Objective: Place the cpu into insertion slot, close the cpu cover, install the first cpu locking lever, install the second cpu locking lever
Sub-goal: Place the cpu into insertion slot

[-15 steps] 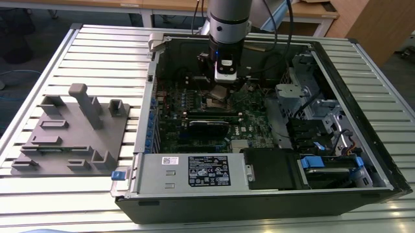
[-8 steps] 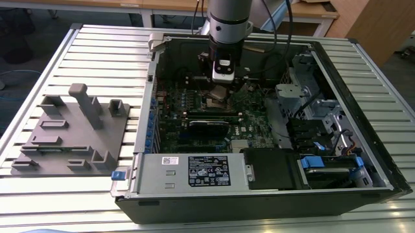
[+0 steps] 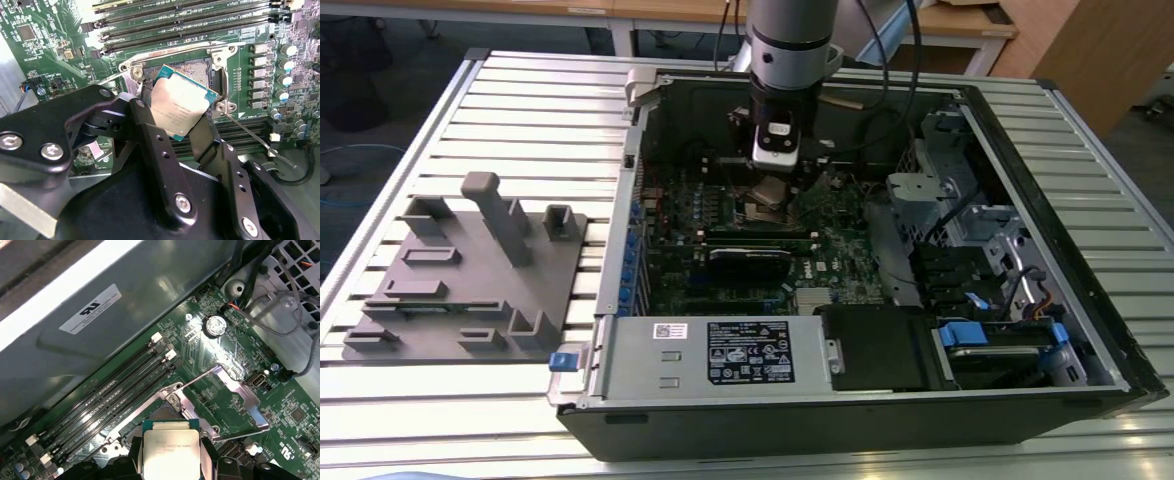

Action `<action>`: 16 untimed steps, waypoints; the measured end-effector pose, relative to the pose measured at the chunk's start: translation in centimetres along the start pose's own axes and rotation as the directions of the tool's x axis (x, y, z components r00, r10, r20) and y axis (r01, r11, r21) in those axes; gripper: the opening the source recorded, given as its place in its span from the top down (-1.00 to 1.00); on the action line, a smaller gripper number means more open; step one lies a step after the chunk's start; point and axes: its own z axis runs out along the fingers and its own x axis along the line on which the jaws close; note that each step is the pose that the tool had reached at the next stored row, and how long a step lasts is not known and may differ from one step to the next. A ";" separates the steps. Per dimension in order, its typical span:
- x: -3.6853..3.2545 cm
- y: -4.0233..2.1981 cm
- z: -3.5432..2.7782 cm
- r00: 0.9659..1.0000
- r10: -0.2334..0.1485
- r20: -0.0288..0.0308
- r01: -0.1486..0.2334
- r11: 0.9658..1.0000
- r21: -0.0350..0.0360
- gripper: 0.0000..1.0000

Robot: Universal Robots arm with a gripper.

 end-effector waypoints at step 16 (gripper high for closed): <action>0.01 -0.01 0.13 0.984 0.178 0.007 -0.178 0.984 0.005 -0.08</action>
